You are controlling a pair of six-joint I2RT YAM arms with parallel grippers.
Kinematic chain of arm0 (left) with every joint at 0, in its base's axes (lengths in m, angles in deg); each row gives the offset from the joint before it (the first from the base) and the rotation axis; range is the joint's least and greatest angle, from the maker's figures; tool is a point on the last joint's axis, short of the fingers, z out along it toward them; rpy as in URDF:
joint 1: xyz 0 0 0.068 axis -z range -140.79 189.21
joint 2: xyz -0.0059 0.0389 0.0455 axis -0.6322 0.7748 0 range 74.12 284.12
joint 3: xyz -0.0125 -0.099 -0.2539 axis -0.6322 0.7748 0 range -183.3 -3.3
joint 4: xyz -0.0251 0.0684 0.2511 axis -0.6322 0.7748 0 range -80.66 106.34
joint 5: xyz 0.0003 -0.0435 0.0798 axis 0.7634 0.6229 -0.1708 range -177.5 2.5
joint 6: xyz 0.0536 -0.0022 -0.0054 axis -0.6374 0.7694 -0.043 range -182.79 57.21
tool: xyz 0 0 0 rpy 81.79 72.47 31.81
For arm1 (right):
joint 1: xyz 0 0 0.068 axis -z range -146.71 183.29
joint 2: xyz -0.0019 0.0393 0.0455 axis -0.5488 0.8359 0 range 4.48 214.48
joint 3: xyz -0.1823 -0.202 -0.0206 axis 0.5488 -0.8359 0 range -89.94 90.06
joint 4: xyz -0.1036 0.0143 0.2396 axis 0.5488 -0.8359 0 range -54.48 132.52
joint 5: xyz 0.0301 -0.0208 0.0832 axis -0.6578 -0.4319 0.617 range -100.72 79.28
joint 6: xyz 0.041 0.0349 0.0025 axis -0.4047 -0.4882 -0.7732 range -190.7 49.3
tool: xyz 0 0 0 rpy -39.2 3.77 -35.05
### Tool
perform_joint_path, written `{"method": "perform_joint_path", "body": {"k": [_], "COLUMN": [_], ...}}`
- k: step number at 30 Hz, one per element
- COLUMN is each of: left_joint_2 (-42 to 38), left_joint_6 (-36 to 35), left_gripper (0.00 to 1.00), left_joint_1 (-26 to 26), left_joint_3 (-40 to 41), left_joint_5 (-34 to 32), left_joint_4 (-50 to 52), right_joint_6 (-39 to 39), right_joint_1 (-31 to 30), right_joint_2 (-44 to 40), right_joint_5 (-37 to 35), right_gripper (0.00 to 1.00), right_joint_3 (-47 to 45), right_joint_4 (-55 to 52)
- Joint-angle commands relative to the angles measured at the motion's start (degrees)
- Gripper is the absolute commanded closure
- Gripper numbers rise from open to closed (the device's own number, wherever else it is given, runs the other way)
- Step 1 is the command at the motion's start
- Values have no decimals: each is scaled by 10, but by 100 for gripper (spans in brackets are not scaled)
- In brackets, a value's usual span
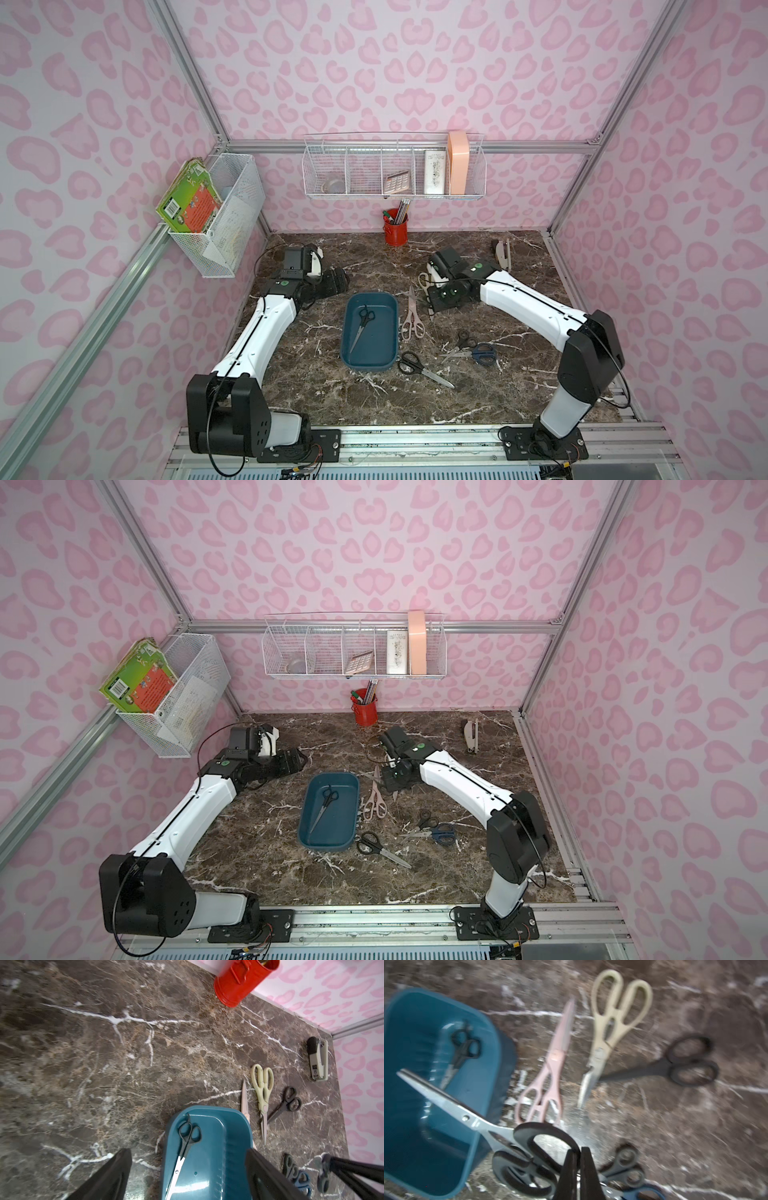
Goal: Put the scissors into the storage box
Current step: Pick up the scissors from the center of the board, then place the scissors in the storage box.
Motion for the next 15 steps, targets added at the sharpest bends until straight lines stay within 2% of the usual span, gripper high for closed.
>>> {"method": "perform_joint_path", "body": {"k": [1,6,15], "left_joint_2": [-16,-42,-44], "left_joint_6": [-24,-33,-15], "left_gripper": [9,9,8], "left_joint_1": [-10,-21,-44], "left_joint_3": [-8,-2,-1], "left_joint_5": [-35,-90,-111], "left_joint_4": [16,21,28], "right_joint_6": [-23,-7,-5], "right_joint_1": [-52,-104,-147], "right_joint_2": [56,158,250], "right_joint_5": [-2,-15,-2], "right_gripper": [100,100,100], "right_joint_3": [67,174,249], "right_joint_4": [-22,-61,-63]}}
